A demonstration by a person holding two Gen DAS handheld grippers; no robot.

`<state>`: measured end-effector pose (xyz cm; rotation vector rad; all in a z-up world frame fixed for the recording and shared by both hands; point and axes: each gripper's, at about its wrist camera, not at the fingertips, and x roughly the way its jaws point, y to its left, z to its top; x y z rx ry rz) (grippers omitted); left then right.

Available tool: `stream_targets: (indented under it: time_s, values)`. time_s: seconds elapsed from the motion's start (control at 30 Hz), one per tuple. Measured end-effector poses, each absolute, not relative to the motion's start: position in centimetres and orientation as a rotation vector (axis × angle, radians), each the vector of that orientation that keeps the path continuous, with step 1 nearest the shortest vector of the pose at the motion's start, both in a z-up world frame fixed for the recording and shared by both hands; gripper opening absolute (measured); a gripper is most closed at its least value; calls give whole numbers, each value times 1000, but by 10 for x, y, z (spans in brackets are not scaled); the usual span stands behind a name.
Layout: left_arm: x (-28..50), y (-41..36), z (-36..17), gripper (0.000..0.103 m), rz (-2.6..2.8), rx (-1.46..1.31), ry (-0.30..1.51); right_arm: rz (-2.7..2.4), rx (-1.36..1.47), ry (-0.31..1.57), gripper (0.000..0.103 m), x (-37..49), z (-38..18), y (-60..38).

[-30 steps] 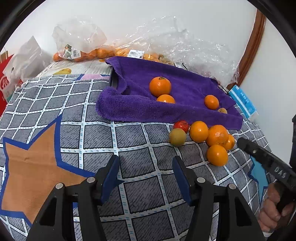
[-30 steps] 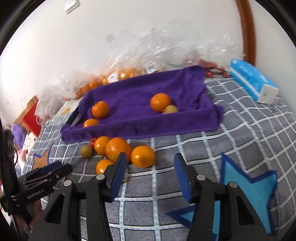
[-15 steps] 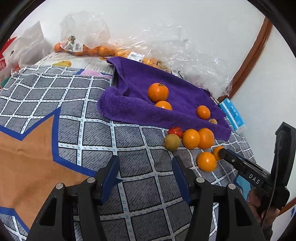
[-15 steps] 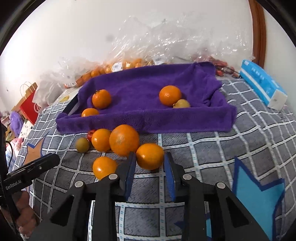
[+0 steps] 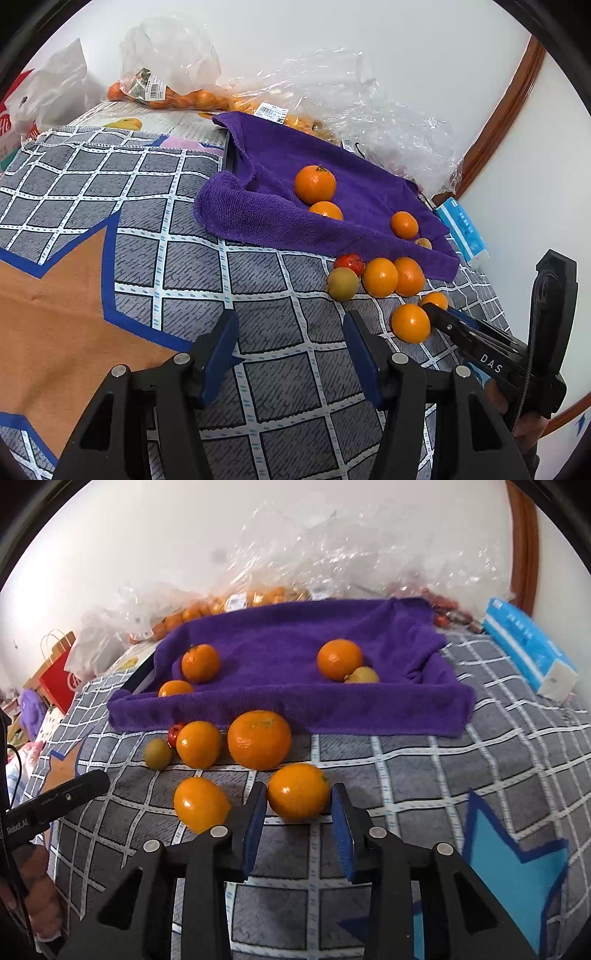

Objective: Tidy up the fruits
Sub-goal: 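Grasp a large orange on the bedspread with the right gripper while the left gripper approaches a small brownish fruit, then close the left gripper on the small brownish fruit while the right gripper lifts its orange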

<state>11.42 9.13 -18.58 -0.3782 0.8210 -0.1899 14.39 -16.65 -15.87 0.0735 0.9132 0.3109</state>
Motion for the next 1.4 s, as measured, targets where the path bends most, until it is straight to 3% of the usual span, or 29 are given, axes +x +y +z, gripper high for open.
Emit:
stream_targets:
  time_s: [0.53, 0.7, 1.0, 1.4]
  values:
    - [124, 47, -168, 55, -233, -270, 874, 242, 43, 862, 34, 121, -152, -192]
    - [144, 36, -171, 40, -198, -208, 871, 260, 55, 849, 34, 117, -150, -193]
    - [162, 23, -186, 26, -210, -128, 883, 274, 89, 882, 34, 123, -155, -197]
    - [163, 33, -187, 26, -242, -212, 877, 276, 70, 889, 34, 124, -156, -191]
